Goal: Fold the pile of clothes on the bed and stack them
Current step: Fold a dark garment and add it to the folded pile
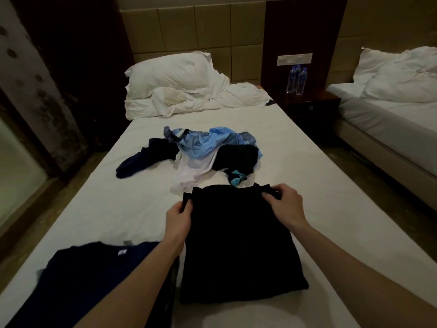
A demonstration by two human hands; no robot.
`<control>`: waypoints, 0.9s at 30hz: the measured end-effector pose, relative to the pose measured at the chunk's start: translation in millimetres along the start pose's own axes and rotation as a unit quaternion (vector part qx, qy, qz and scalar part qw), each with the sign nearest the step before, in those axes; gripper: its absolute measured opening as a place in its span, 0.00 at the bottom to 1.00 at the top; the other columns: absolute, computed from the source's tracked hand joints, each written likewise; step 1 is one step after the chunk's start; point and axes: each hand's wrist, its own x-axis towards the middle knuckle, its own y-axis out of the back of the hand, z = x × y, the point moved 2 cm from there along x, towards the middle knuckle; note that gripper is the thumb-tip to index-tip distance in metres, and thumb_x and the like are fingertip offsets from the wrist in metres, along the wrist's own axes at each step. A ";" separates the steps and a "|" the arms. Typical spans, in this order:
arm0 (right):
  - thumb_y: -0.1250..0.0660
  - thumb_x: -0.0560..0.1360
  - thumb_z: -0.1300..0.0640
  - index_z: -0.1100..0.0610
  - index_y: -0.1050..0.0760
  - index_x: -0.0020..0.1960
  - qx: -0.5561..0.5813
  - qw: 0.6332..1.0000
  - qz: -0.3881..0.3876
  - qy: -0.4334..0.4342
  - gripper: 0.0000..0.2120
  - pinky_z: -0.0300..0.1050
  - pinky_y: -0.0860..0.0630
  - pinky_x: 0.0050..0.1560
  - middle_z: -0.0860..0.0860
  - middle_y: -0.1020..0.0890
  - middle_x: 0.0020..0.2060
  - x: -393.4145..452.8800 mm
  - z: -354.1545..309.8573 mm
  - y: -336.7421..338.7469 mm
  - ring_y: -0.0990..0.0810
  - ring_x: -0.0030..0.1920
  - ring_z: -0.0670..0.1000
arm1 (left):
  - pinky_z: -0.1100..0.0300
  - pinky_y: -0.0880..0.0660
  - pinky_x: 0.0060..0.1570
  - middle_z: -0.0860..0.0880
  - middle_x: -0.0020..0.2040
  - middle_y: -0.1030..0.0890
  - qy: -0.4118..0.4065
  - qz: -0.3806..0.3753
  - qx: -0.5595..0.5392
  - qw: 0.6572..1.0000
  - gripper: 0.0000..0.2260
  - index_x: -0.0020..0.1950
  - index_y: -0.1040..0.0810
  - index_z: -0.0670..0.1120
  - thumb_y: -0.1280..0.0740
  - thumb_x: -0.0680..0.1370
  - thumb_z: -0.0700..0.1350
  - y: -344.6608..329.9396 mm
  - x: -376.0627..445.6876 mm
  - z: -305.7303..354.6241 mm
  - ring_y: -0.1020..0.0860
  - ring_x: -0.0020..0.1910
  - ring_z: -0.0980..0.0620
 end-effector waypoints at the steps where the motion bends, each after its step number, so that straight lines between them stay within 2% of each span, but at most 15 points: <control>1: 0.30 0.77 0.53 0.53 0.22 0.51 -0.007 1.000 -0.007 -0.006 0.05 0.42 0.29 0.49 0.49 0.19 0.44 16.9 3.0 -6.5 0.21 0.46 0.50 | 0.63 0.34 0.29 0.50 0.31 0.28 -0.003 0.006 0.012 1.000 0.15 0.38 0.27 0.44 0.37 0.83 0.49 -3.5 17.1 -2.9 0.30 0.29 0.56; 4: 0.31 0.78 0.53 0.52 0.22 0.49 -0.033 0.999 -0.031 -0.014 0.02 0.43 0.29 0.48 0.49 0.19 0.44 63.2 19.9 -26.8 0.21 0.47 0.52 | 0.59 0.33 0.32 0.49 0.33 0.26 -0.005 0.012 0.055 0.998 0.15 0.39 0.26 0.43 0.37 0.83 0.49 -15.9 63.8 -17.2 0.28 0.31 0.54; 7: 0.33 0.79 0.52 0.52 0.24 0.49 -0.082 0.996 -0.031 -0.022 0.04 0.45 0.31 0.47 0.51 0.20 0.48 102.5 45.4 -47.1 0.22 0.51 0.54 | 0.51 0.28 0.38 0.45 0.38 0.21 -0.016 0.015 0.127 0.992 0.12 0.43 0.23 0.41 0.38 0.83 0.46 -29.1 104.2 -37.3 0.22 0.37 0.48; 10: 0.34 0.80 0.51 0.54 0.26 0.51 -0.139 0.988 -0.053 -0.043 0.07 0.45 0.32 0.47 0.56 0.20 0.53 127.1 73.1 -66.9 0.24 0.50 0.55 | 0.47 0.26 0.45 0.42 0.40 0.19 -0.030 0.032 0.269 0.962 0.13 0.42 0.26 0.42 0.38 0.82 0.48 -39.9 130.4 -66.6 0.20 0.43 0.39; 12: 0.35 0.80 0.50 0.57 0.25 0.57 -0.162 0.983 -0.063 -0.060 0.11 0.44 0.31 0.49 0.56 0.20 0.55 133.9 85.1 -77.5 0.24 0.53 0.55 | 0.47 0.25 0.49 0.43 0.44 0.19 -0.041 0.045 0.337 0.939 0.08 0.45 0.27 0.47 0.36 0.80 0.50 -43.3 139.1 -75.9 0.21 0.47 0.39; 13: 0.35 0.80 0.51 0.58 0.25 0.59 -0.165 0.982 -0.059 -0.062 0.13 0.43 0.32 0.49 0.55 0.20 0.55 133.7 86.8 -79.6 0.24 0.52 0.54 | 0.48 0.25 0.51 0.44 0.47 0.19 -0.037 0.042 0.325 0.944 0.06 0.50 0.27 0.48 0.35 0.80 0.50 -43.6 139.5 -73.7 0.21 0.49 0.40; 16: 0.32 0.79 0.53 0.58 0.25 0.58 -0.124 0.990 -0.034 -0.055 0.11 0.40 0.32 0.47 0.54 0.21 0.53 127.9 80.3 -79.4 0.26 0.47 0.48 | 0.52 0.28 0.54 0.43 0.55 0.19 0.013 0.032 0.286 0.958 0.16 0.66 0.29 0.43 0.34 0.80 0.47 -40.6 139.4 -64.7 0.21 0.57 0.40; 17: 0.32 0.79 0.54 0.57 0.27 0.58 -0.098 0.993 -0.028 -0.055 0.11 0.39 0.32 0.44 0.53 0.22 0.52 123.4 75.0 -75.7 0.26 0.45 0.46 | 0.53 0.29 0.53 0.42 0.56 0.19 0.015 0.024 0.292 0.956 0.15 0.65 0.27 0.41 0.35 0.81 0.47 -39.7 138.4 -61.4 0.21 0.58 0.40; 19: 0.32 0.79 0.55 0.55 0.31 0.61 -0.038 0.997 -0.028 -0.058 0.14 0.37 0.30 0.43 0.52 0.24 0.54 112.7 60.1 -65.5 0.25 0.46 0.46 | 0.55 0.29 0.46 0.41 0.49 0.18 0.005 0.015 0.267 0.963 0.10 0.52 0.21 0.39 0.37 0.82 0.44 -37.2 129.9 -51.1 0.19 0.51 0.40; 20: 0.32 0.79 0.55 0.54 0.32 0.65 -0.019 0.998 -0.035 -0.053 0.17 0.38 0.29 0.48 0.51 0.25 0.55 106.3 51.7 -58.8 0.24 0.50 0.48 | 0.55 0.30 0.42 0.41 0.44 0.18 -0.002 0.023 0.236 0.971 0.11 0.46 0.21 0.39 0.38 0.83 0.44 -34.8 122.3 -44.2 0.19 0.47 0.41; 22: 0.32 0.79 0.56 0.55 0.32 0.69 -0.012 0.998 -0.057 -0.026 0.20 0.41 0.30 0.56 0.49 0.25 0.56 91.4 33.8 -43.0 0.25 0.57 0.50 | 0.53 0.29 0.40 0.41 0.39 0.20 -0.016 0.036 0.164 0.986 0.14 0.42 0.22 0.39 0.40 0.83 0.43 -27.3 103.5 -28.8 0.21 0.40 0.44; 23: 0.33 0.80 0.57 0.56 0.28 0.67 -0.010 0.998 -0.067 -0.006 0.16 0.42 0.30 0.56 0.48 0.23 0.55 81.7 23.8 -34.5 0.23 0.58 0.51 | 0.51 0.26 0.42 0.42 0.41 0.19 -0.023 0.030 0.126 0.991 0.13 0.44 0.21 0.40 0.40 0.84 0.44 -22.6 92.9 -21.8 0.20 0.40 0.45; 25: 0.34 0.80 0.59 0.56 0.23 0.57 -0.005 0.997 -0.068 0.036 0.07 0.44 0.27 0.50 0.50 0.18 0.50 57.3 4.7 -18.4 0.20 0.54 0.54 | 0.50 0.23 0.51 0.45 0.49 0.17 -0.019 -0.003 0.045 0.999 0.12 0.56 0.20 0.44 0.42 0.85 0.45 -13.9 64.8 -4.5 0.19 0.48 0.47; 27: 0.36 0.81 0.60 0.58 0.22 0.53 0.000 0.996 -0.054 0.071 0.05 0.43 0.27 0.45 0.50 0.18 0.45 27.6 -13.1 -3.8 0.20 0.48 0.53 | 0.55 0.23 0.51 0.48 0.52 0.17 -0.016 -0.021 -0.025 0.999 0.12 0.60 0.21 0.48 0.43 0.85 0.46 -3.9 30.8 11.4 0.19 0.51 0.50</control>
